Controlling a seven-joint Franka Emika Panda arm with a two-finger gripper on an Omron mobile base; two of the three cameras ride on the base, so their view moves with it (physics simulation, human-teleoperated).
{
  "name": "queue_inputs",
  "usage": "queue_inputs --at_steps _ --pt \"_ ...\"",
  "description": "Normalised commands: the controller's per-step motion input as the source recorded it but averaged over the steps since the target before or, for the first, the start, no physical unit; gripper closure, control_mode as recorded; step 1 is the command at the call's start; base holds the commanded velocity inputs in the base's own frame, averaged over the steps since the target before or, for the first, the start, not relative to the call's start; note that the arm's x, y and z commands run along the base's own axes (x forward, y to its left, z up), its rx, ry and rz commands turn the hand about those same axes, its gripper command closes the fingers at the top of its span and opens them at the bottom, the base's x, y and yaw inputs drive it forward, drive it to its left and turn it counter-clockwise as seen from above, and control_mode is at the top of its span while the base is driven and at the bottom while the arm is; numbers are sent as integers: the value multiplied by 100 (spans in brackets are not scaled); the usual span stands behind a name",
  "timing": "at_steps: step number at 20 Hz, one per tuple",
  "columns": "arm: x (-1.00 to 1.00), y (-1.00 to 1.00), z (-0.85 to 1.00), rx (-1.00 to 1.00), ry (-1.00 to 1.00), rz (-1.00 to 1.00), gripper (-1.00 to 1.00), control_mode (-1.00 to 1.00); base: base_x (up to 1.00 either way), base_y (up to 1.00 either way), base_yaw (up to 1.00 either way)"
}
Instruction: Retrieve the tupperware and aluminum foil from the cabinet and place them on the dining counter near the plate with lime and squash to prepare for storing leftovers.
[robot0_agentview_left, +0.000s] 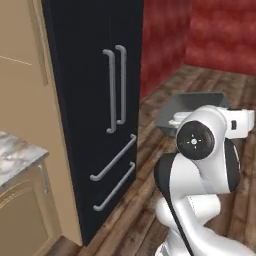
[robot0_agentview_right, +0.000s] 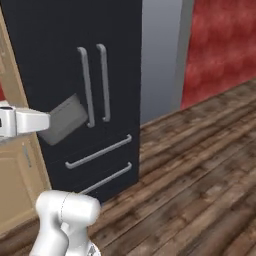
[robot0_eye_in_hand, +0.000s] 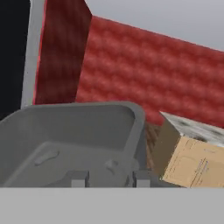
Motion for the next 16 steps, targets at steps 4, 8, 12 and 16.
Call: queue_inputs --at_steps 4,8,12,16 --pt "0 0 0 0 0 0 100 100 0 0 -83" --pt "0 0 0 0 0 0 100 100 0 0 -83" --pt "0 0 0 0 0 0 100 100 0 0 -84" --pt "0 0 0 0 0 0 100 100 1 0 -84"
